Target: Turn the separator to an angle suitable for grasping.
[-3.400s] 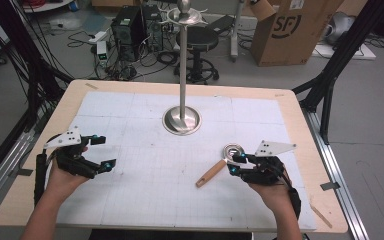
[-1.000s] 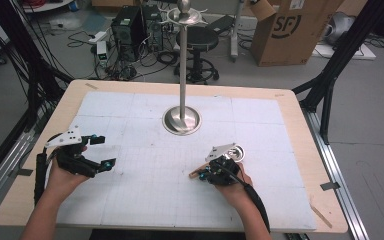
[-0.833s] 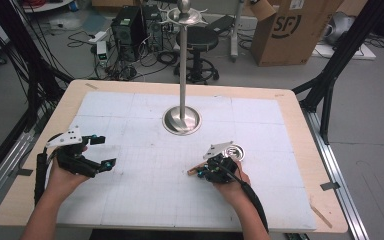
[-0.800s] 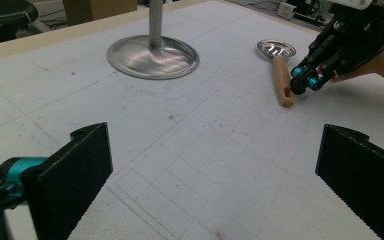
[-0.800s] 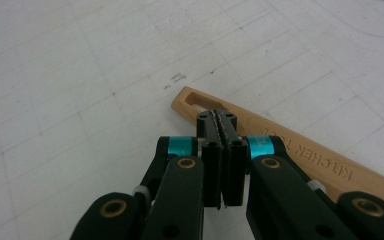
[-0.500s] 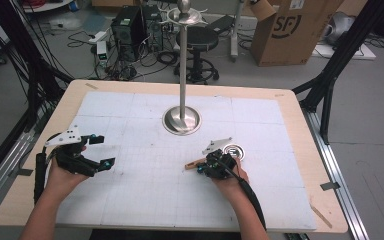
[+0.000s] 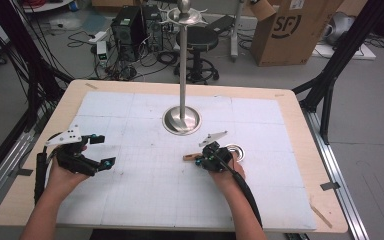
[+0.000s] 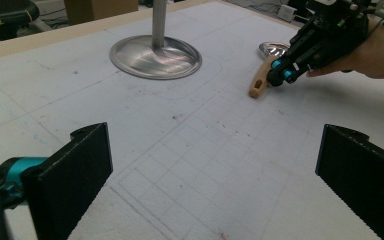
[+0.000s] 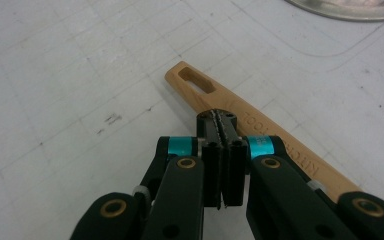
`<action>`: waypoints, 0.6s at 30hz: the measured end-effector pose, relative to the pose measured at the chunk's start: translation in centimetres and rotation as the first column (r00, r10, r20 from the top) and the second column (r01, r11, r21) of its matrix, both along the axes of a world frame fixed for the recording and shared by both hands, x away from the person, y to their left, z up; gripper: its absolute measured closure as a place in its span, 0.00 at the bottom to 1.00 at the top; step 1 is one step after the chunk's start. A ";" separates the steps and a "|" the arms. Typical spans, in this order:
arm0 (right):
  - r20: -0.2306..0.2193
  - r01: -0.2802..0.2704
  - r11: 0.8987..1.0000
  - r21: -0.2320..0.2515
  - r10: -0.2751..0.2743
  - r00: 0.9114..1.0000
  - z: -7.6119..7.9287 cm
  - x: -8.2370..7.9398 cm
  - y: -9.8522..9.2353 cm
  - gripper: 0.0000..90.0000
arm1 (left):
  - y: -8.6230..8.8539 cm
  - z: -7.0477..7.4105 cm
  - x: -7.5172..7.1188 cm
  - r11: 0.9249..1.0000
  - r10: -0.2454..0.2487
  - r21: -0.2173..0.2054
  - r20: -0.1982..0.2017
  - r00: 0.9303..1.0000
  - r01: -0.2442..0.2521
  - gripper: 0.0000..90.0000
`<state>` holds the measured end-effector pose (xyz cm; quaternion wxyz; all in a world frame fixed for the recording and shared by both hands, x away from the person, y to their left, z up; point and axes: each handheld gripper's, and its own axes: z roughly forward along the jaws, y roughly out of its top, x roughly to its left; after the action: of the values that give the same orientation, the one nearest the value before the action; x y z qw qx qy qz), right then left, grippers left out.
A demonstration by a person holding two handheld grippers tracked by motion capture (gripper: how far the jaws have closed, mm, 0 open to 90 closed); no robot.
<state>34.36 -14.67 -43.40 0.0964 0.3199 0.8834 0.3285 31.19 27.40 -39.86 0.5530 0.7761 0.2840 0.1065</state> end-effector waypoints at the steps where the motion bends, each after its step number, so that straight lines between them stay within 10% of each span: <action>1: -0.003 0.003 1.000 -0.002 -0.003 1.000 0.0 0.3 0.2 0.99 | 0.1 0.0 0.0 1.000 0.001 -0.005 0.001 1.000 -0.001 0.02; 18: -0.011 0.052 0.999 0.002 -0.052 0.999 0.0 1.9 0.1 0.99 | 0.1 0.0 0.0 1.000 0.003 -0.004 -0.004 1.000 -0.003 0.02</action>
<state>36.29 -14.56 -43.44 0.0996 0.3448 0.8748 0.3253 31.20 27.53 -39.83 0.5535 0.7748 0.2867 0.1051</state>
